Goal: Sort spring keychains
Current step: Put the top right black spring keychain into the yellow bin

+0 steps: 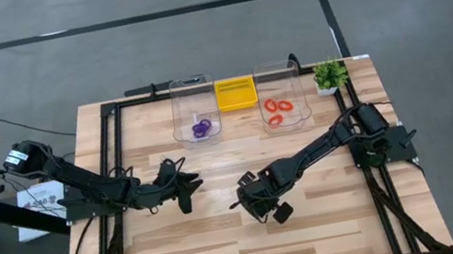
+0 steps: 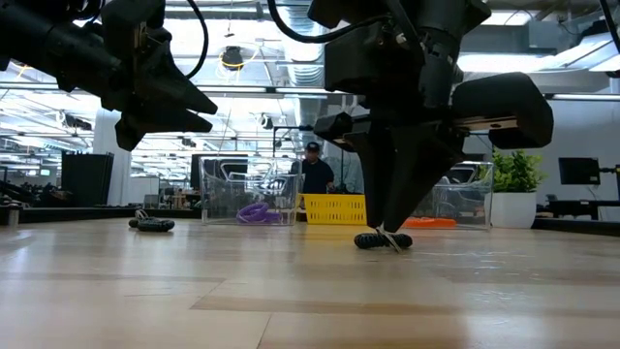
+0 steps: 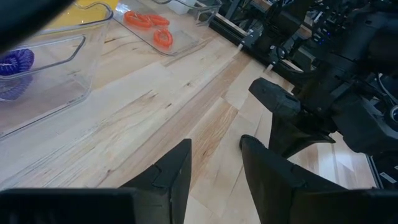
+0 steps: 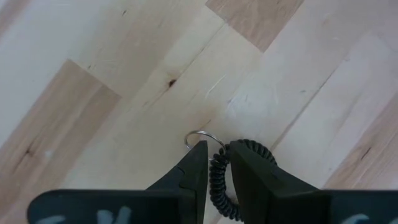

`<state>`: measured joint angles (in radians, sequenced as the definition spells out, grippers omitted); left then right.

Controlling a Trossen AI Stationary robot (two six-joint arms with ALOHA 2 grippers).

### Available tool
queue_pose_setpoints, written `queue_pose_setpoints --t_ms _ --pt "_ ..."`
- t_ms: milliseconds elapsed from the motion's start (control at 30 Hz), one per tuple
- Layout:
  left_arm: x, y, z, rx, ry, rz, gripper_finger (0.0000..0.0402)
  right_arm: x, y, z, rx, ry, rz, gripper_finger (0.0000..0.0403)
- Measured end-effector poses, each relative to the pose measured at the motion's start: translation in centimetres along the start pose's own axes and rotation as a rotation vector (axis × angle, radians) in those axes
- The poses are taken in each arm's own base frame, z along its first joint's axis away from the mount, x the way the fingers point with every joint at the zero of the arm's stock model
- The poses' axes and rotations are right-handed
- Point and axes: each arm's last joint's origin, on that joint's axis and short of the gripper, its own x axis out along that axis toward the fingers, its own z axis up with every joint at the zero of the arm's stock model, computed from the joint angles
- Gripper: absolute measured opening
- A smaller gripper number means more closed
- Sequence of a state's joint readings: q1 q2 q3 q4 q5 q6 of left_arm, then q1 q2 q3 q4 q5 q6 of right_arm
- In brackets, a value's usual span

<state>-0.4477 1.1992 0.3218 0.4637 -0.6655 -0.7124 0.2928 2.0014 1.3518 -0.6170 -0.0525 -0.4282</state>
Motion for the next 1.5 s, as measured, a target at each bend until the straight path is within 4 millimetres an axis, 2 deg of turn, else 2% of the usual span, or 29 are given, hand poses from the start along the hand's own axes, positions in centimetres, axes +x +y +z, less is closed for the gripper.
queue_pose_setpoints --t_ms 333,533,733,833,967,1100,1233,1500 --pt "0.0 0.0 0.0 0.0 0.0 0.001 0.014 0.1 -0.1 0.2 -0.004 -0.017 -0.006 0.0062" --pt "0.0 0.0 0.0 -0.004 0.0 0.001 0.014 1.7 -0.2 0.3 -0.023 -0.033 0.031 0.0062" --pt "0.1 0.1 -0.2 -0.013 0.005 0.006 0.014 2.6 -0.4 0.0 -0.005 -0.022 0.055 0.006" --pt "0.1 0.2 -0.3 -0.016 0.01 0.01 0.014 2.6 -0.6 -0.1 0.007 -0.016 0.054 0.0048" --pt "0.3 0.2 -0.5 -0.016 0.017 0.016 0.014 2.3 -0.9 -0.3 0.064 -0.015 0.051 0.0009" --pt "0.3 0.2 -0.6 -0.017 0.016 0.02 0.014 1.6 -1.1 -0.4 0.117 -0.015 0.036 0.0008" --pt "0.3 0.2 -0.5 -0.018 0.013 0.023 0.014 0.0 -1.4 -0.4 0.122 -0.01 -0.05 0.0002" --pt "0.2 -0.2 0.2 -0.068 -0.042 -0.016 0.014 -5.1 -2.9 -1.0 0.187 -0.012 -0.29 0.0001"
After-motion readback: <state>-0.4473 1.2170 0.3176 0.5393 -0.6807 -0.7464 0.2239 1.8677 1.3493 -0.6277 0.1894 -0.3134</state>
